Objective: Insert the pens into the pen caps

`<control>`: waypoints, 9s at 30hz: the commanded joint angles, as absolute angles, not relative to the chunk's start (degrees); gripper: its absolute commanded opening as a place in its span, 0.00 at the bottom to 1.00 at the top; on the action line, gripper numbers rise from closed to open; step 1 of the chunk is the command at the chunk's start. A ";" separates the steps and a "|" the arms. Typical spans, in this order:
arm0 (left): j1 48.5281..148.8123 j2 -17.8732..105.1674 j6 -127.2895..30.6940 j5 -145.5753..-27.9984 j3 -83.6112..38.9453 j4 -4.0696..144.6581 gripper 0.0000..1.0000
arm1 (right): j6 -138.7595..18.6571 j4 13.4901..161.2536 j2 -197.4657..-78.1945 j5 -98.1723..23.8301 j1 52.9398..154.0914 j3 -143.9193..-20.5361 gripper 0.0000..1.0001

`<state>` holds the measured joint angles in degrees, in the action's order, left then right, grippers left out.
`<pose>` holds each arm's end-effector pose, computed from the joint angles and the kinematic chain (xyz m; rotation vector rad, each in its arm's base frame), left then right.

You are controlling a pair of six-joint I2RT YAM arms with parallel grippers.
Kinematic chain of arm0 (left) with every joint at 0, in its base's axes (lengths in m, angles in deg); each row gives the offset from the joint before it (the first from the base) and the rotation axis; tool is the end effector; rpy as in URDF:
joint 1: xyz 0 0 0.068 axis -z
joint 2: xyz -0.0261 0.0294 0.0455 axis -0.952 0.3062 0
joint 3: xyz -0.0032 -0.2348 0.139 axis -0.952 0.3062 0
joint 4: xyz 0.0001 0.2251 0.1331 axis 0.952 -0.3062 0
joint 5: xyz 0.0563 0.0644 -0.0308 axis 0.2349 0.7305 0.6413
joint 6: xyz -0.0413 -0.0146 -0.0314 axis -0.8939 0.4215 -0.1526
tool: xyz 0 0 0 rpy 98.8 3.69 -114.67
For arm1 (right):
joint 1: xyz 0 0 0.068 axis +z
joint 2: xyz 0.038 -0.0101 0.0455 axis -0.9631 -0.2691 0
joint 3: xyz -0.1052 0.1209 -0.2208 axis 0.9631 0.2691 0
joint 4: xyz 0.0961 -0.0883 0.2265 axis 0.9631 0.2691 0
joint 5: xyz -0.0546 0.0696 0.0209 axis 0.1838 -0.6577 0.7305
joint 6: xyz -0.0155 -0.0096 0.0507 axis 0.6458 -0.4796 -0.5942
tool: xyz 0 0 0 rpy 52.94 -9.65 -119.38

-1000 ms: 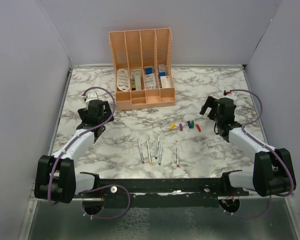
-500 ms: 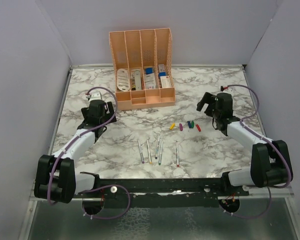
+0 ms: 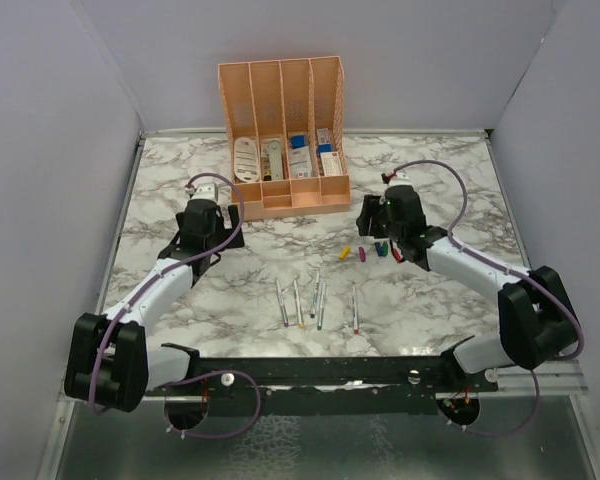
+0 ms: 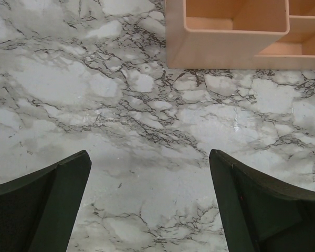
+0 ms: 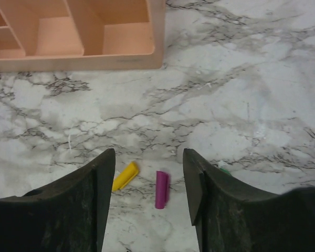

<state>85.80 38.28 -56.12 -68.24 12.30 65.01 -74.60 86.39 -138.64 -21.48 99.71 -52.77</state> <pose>0.2516 -0.0545 0.2171 -0.2105 2.1749 -0.1300 0.2784 0.1263 0.2175 0.0041 2.1972 0.3079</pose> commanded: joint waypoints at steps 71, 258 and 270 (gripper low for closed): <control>88.12 14.68 -65.47 -58.55 19.01 50.66 0.99 | -75.56 119.10 -176.21 -26.71 137.23 -91.74 0.01; 95.64 42.99 -53.89 -113.48 5.22 77.66 0.00 | -83.68 106.97 -157.62 -13.64 107.18 -65.78 0.33; 95.64 41.66 -53.32 -110.21 5.67 76.45 0.00 | -85.50 112.51 -160.55 -19.43 107.15 -66.11 0.17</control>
<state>95.28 42.94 -53.84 -111.98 6.57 76.27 -84.46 108.75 -158.26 -15.14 107.29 -66.56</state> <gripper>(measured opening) 0.088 0.185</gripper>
